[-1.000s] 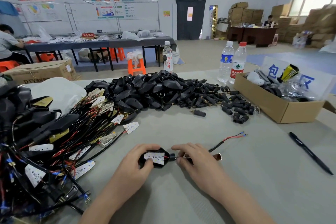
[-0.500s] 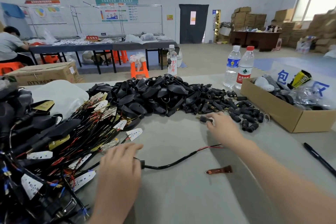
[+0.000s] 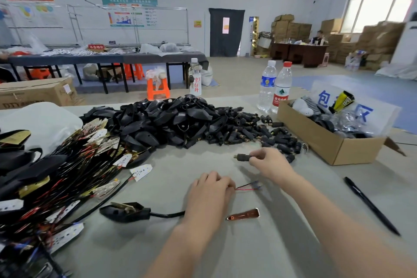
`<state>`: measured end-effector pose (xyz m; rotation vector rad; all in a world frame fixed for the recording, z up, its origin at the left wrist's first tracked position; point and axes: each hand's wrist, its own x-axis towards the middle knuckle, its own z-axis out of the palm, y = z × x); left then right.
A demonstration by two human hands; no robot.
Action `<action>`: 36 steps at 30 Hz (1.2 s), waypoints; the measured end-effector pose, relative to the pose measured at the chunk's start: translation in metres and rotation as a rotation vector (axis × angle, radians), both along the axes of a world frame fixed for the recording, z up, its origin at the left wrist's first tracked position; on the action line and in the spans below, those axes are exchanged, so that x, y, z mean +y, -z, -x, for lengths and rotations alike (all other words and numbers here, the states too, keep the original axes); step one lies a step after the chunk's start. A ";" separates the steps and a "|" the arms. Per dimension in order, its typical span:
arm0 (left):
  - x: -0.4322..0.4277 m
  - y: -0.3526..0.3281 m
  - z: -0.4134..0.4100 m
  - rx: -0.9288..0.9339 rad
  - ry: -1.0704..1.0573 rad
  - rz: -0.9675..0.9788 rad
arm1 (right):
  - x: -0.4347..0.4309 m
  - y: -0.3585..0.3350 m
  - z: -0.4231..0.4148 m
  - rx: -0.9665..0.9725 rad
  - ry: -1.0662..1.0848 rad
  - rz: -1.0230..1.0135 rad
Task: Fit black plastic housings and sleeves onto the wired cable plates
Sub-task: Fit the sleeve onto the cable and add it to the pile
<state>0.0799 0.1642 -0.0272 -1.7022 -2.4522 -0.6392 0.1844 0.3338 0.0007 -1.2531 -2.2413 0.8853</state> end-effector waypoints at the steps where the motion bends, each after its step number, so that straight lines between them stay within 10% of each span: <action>1: 0.002 -0.001 -0.003 -0.007 -0.010 0.015 | -0.004 0.002 -0.010 0.151 0.044 0.080; 7: -0.020 -0.003 -0.014 -0.410 -0.074 -0.151 | -0.044 0.016 -0.065 1.199 0.197 0.772; 12: -0.047 0.001 -0.027 -0.859 -0.155 -0.551 | -0.087 0.010 -0.070 1.572 0.235 1.183; 36: -0.055 0.004 -0.036 -0.761 -0.159 -0.722 | -0.110 0.011 -0.044 1.382 -0.006 1.116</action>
